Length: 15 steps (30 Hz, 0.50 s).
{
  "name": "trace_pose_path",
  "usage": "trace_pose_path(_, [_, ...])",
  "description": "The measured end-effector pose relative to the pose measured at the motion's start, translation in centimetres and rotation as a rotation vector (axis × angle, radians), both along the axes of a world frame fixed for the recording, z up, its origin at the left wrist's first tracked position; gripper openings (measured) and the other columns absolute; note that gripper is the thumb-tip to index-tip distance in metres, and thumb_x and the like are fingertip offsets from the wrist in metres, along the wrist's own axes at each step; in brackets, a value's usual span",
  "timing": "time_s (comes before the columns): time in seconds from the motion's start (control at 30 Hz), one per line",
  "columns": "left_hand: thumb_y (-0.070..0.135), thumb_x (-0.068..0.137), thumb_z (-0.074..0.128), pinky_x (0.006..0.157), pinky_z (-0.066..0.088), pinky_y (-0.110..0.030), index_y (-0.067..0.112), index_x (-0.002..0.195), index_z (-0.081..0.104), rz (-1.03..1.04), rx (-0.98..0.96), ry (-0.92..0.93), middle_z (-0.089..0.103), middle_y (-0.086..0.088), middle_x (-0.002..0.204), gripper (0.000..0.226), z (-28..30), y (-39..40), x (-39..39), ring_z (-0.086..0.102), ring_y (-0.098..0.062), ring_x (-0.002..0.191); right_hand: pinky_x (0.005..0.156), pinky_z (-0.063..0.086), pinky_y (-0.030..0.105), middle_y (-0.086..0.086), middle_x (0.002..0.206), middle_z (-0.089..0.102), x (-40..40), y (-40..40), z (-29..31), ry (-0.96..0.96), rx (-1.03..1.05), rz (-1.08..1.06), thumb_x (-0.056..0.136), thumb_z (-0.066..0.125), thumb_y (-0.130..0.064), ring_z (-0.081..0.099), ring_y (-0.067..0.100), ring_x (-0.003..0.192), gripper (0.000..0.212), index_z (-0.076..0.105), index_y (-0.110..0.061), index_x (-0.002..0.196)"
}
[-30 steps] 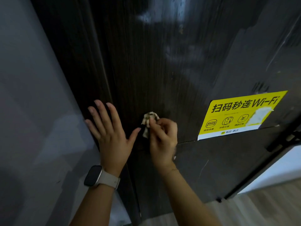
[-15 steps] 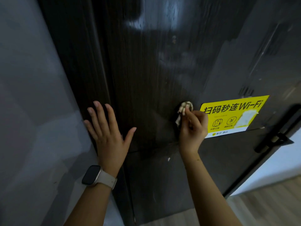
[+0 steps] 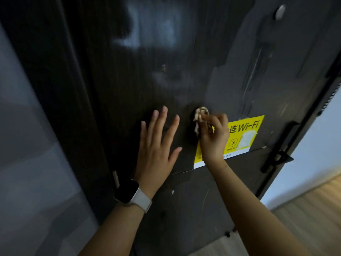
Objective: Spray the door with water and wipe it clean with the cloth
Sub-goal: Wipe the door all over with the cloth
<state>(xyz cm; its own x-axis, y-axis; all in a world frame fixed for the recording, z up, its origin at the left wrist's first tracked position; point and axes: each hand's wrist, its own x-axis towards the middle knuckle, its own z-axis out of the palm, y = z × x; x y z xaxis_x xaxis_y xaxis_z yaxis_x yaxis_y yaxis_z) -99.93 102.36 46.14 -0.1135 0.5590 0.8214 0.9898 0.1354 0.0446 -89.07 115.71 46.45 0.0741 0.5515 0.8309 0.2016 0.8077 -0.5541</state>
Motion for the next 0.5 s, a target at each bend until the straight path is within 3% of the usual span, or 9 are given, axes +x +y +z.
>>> trace_pose_path(0.13, [0.039,0.084,0.07,0.123,-0.003,-0.045,0.021,0.157,0.013,-0.007,-0.012,0.011,0.003,-0.007,0.165,0.093,0.4,3.3,3.2,0.002,-0.026,0.153,0.07,0.035,0.005,0.001,0.087,0.048,1.8,2.5,0.2,-0.003,-0.028,-0.021,0.087,0.067,0.002,0.047,0.004,0.075,0.005,0.07,-0.002,0.088])
trace_pose_path(0.33, [0.047,0.081,0.073,0.122,-0.005,-0.047,0.016,0.158,0.01,0.151,0.074,-0.06,0.0,-0.009,0.165,0.104,0.0,9.0,6.6,-0.005,-0.027,0.153,0.073,0.039,0.007,0.007,0.087,0.051,6.4,9.1,-0.7,0.106,-0.024,0.003,0.086,0.066,0.005,0.051,0.003,0.078,0.006,0.071,0.002,0.088])
trace_pose_path(0.4, [0.054,0.082,0.068,0.122,-0.007,-0.047,0.016,0.158,0.001,0.214,0.082,-0.082,0.0,-0.01,0.165,0.108,0.0,10.9,7.0,-0.009,-0.026,0.152,0.073,0.039,0.007,0.009,0.088,0.051,8.3,11.9,-0.9,0.167,-0.023,0.002,0.086,0.067,0.004,0.051,-0.004,0.081,0.007,0.073,0.003,0.09])
trace_pose_path(0.5, [0.069,0.079,0.057,0.12,-0.011,-0.049,0.014,0.157,-0.002,0.342,0.074,-0.089,-0.003,-0.012,0.164,0.112,-0.3,13.0,7.2,-0.014,-0.026,0.151,0.07,0.04,0.008,0.008,0.089,0.053,11.0,15.4,-1.1,0.181,-0.009,-0.015,0.086,0.068,0.004,0.051,0.0,0.079,0.012,0.074,0.001,0.096])
